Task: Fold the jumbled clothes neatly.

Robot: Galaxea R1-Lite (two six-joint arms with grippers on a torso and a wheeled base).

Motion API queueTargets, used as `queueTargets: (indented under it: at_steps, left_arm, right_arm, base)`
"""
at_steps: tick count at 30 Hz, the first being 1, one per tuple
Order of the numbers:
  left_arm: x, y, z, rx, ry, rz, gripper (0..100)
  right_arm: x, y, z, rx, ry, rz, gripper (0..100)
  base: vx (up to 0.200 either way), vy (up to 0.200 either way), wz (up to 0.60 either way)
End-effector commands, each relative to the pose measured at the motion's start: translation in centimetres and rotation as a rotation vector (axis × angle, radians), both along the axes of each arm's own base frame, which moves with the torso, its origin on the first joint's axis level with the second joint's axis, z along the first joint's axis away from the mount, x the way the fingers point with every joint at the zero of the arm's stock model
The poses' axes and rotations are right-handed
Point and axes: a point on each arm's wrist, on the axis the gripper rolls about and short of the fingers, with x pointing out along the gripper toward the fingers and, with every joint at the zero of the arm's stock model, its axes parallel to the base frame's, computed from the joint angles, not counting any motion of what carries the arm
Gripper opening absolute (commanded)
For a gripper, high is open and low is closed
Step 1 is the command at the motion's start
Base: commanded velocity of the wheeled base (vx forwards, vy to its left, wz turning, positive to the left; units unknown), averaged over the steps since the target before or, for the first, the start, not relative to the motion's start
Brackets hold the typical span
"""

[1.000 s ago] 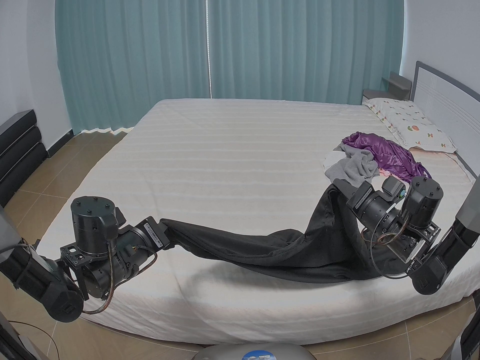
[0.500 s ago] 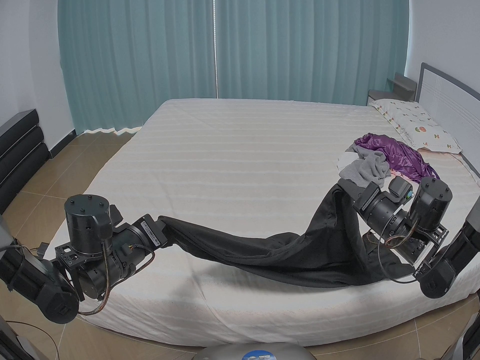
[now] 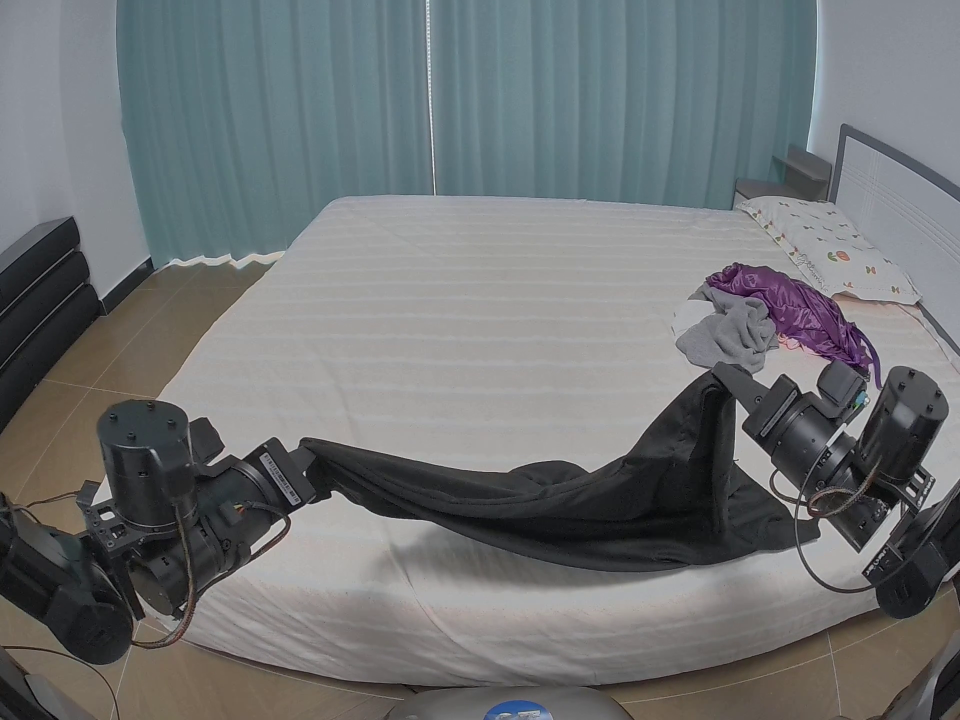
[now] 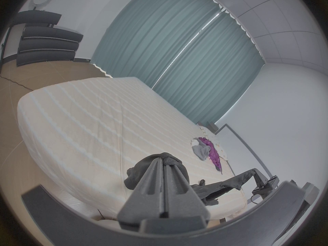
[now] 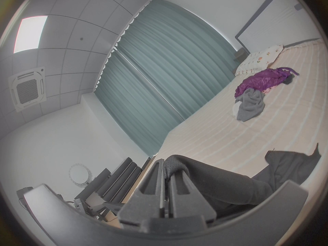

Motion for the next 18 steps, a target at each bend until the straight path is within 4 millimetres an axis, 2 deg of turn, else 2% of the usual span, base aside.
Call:
queueTargets:
  at_steps: [1,4,8,10,12,15,18]
  left_arm:
    - [-1.7,0.8,2.1,-0.038,-0.078,0.003,0]
    - [-3.2,1.5,4.0,-0.043,-0.141,-0.008,0]
    - [-4.2,2.0,6.6,-0.036,-0.205,-0.014,0]
    - [-4.1,2.2,8.2,-0.032,-0.219,-0.006,0]
    - [-3.6,1.9,9.4,-0.030,-0.216,-0.003,0]
    - [-2.5,1.9,12.3,-0.040,-0.238,0.019,0]
    - [-1.5,1.5,13.6,-0.037,-0.234,0.025,0]
  right_arm:
    - [-2.1,-0.5,2.4,0.020,-0.086,-0.008,0]
    - [-3.8,-1.0,4.5,0.027,-0.174,-0.020,0]
    - [-5.0,-1.8,7.0,0.024,-0.269,-0.050,0]
    - [-5.4,-2.1,9.2,0.036,-0.332,-0.063,0]
    - [-5.2,-2.1,10.5,0.035,-0.349,-0.075,0]
    - [-3.9,-2.4,13.8,0.042,-0.379,-0.118,0]
    - [-2.7,-2.5,15.1,0.033,-0.372,-0.150,0]
  base:
    - [-0.200,0.000,0.00]
    - [-0.200,0.000,0.00]
    - [0.000,0.000,0.00]
    - [0.000,0.000,0.00]
    - [0.000,0.000,0.00]
    - [0.000,0.000,0.00]
    - [0.000,0.000,0.00]
